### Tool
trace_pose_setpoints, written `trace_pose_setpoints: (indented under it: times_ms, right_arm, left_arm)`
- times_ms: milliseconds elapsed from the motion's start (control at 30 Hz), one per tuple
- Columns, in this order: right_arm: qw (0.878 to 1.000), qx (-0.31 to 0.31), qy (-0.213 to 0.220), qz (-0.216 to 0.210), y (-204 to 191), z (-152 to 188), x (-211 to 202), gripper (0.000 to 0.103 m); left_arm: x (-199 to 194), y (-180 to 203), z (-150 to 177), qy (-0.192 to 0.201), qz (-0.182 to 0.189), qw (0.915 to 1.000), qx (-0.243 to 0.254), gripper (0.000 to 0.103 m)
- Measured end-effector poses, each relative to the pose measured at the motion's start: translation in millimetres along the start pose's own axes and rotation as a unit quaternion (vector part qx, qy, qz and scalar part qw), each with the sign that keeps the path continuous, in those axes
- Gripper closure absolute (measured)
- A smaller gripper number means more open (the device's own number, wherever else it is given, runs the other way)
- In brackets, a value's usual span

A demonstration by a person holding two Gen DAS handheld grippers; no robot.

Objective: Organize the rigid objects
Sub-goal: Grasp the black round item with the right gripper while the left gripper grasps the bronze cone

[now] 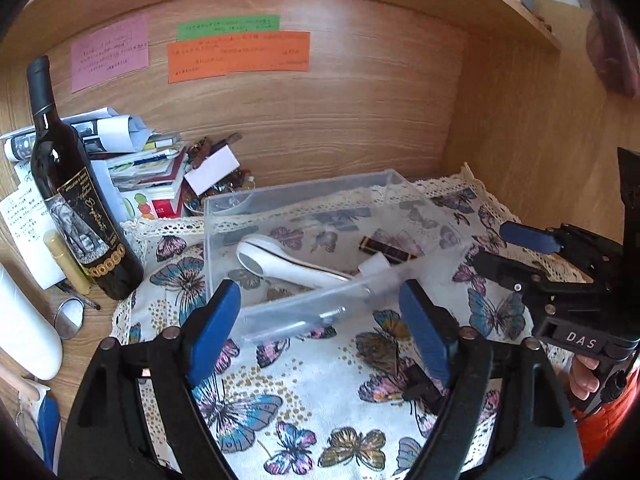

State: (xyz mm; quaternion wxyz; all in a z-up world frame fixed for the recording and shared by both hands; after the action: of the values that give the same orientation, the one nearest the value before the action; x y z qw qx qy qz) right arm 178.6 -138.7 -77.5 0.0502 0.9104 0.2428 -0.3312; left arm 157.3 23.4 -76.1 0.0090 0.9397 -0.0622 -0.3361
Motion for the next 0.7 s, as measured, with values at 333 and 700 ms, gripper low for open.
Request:
trace_pose_setpoints:
  times_ms: [333, 700]
  right_arm:
    - [0.995, -0.007, -0.088, -0.056, -35, 50, 30, 0.051]
    - [0.986, -0.009, -0.142, -0.086, -55, 75, 54, 0.074]
  left_arm:
    - [10, -3, 41, -0.047, -0.008, 0.9988, 0.010, 0.018]
    - [17, -6, 55, -0.061, 0.012, 0.9980, 0.006, 0.019]
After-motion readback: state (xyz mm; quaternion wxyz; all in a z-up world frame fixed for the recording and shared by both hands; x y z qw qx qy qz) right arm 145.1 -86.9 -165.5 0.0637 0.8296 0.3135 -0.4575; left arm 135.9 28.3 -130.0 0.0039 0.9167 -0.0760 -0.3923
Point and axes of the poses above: each gripper's, at about its wrist camera, not at the fingertips, and x roughly the way its jaws point, y to its right, z to its underside, the point moved 2 cm from there along x, roughly the way its jaws point, and after that the axes turned 2 degrees about y, right-handed, at the moved point
